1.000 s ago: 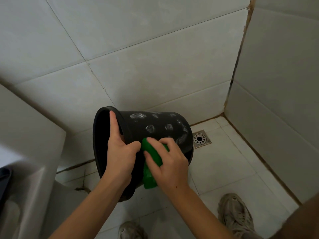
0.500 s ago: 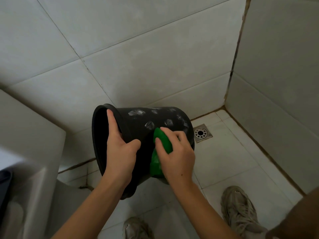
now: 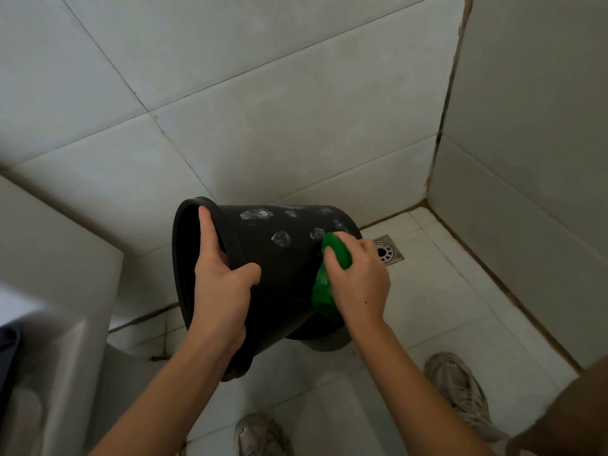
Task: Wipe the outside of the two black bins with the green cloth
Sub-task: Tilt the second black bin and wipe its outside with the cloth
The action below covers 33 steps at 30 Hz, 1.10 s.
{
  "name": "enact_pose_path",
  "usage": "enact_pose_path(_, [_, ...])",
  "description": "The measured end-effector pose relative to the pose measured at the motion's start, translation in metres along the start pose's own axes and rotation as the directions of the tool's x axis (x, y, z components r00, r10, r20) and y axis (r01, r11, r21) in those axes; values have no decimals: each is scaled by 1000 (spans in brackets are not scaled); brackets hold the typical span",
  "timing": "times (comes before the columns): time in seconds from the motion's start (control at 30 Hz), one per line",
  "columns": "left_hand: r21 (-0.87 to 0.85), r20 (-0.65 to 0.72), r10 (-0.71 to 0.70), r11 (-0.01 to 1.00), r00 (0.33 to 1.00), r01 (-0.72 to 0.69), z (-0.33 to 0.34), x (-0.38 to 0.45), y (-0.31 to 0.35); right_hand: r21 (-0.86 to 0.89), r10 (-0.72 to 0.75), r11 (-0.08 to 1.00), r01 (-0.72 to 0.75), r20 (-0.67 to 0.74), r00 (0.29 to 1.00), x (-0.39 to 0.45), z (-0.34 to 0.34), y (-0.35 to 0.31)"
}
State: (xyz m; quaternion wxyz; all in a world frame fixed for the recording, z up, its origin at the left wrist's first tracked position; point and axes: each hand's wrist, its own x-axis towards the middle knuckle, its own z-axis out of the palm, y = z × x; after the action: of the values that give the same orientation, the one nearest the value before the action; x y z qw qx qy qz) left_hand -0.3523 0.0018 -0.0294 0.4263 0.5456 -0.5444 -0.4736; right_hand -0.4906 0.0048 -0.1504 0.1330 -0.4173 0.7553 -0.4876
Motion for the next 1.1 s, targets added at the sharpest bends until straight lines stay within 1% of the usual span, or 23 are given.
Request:
enact_pose_path(0.13, [-32,-14,-18,999,1000,18,0,3,2,56,-191,981,188,59,980,-21,-2,-14])
enact_pose_path(0.17, [-38,-19,-25,999,1000,24,-1,4,2,68,-221,974,216,67,973,-24,-1,-14])
enact_pose_path(0.23, [-42,-23,-35,999,999,34,-2,3,3,59,-213,976,209,63,975,-18,0,-11])
enact_pose_path(0.33, [-40,-26,-37,999,999,36,-2,2,3,-3,-62,998,62,57,996,1,-1,-1])
enact_pose_path(0.37, [-40,-23,-38,999,999,37,-2,2,3,-19,-46,999,47,65,997,2,-2,0])
enact_pose_path(0.43, [-43,-19,-43,998,999,42,-2,2,1,-4,-109,994,109,78,991,-4,-6,-8])
enact_pose_path(0.53, [-47,-25,-47,998,999,46,-4,2,1,104,-259,963,248,112,959,-28,-8,-23])
enact_pose_path(0.6, [-61,-26,-54,997,998,52,-7,3,1,134,-281,954,267,95,955,-35,-4,-18])
enact_pose_path(0.67, [-68,-20,-65,996,998,63,-13,4,2,113,-201,974,195,48,978,-26,1,-3])
enact_pose_path(0.73, [-54,-7,-78,996,997,77,-17,7,4,73,-51,996,47,46,998,-9,4,16])
enact_pose_path(0.8, [-51,3,-80,995,997,81,-18,7,3,42,75,996,-77,41,996,6,5,30])
enact_pose_path(0.87, [-61,1,-74,995,997,74,-16,7,2,25,109,994,-109,-9,994,11,4,31])
enact_pose_path(0.93, [-59,-6,-69,996,998,69,-15,8,1,39,62,997,-60,-37,997,2,5,23])
enact_pose_path(1.03, [-71,-3,-66,995,998,66,-16,11,0,76,-123,990,123,-1,992,-22,4,12])
enact_pose_path(1.07, [-73,-2,-65,995,998,65,-16,12,-1,71,-168,983,167,8,986,-25,4,14])
enact_pose_path(1.1, [-76,-1,-65,995,998,64,-17,11,-1,59,-179,982,178,5,984,-23,3,18])
